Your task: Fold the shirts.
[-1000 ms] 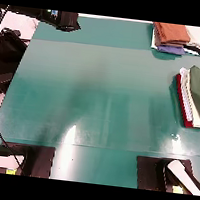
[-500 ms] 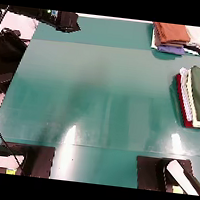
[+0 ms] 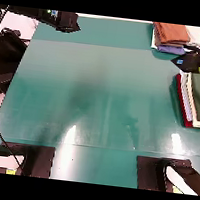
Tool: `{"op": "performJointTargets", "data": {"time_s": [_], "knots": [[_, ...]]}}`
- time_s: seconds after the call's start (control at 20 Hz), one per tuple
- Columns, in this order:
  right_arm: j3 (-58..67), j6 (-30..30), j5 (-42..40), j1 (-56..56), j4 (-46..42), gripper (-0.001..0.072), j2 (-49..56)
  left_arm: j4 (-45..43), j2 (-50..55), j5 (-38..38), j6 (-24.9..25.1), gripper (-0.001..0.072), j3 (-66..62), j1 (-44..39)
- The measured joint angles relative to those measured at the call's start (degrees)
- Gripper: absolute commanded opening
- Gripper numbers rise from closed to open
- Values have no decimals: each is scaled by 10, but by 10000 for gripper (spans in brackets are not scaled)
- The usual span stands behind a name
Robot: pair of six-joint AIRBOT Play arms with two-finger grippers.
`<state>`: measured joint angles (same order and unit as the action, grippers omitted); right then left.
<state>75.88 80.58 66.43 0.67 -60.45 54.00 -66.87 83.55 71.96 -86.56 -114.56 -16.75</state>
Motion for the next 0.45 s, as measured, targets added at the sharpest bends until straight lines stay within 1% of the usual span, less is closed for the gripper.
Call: {"op": "performJointTargets", "data": {"time_s": [0.2,0.45], "knots": [[0,0,-29,-63,2,20,0,0,0,0,0,24,0,0],[0,-1,-41,-83,3,20,0,0,0,0,0,24,0,0]]}}
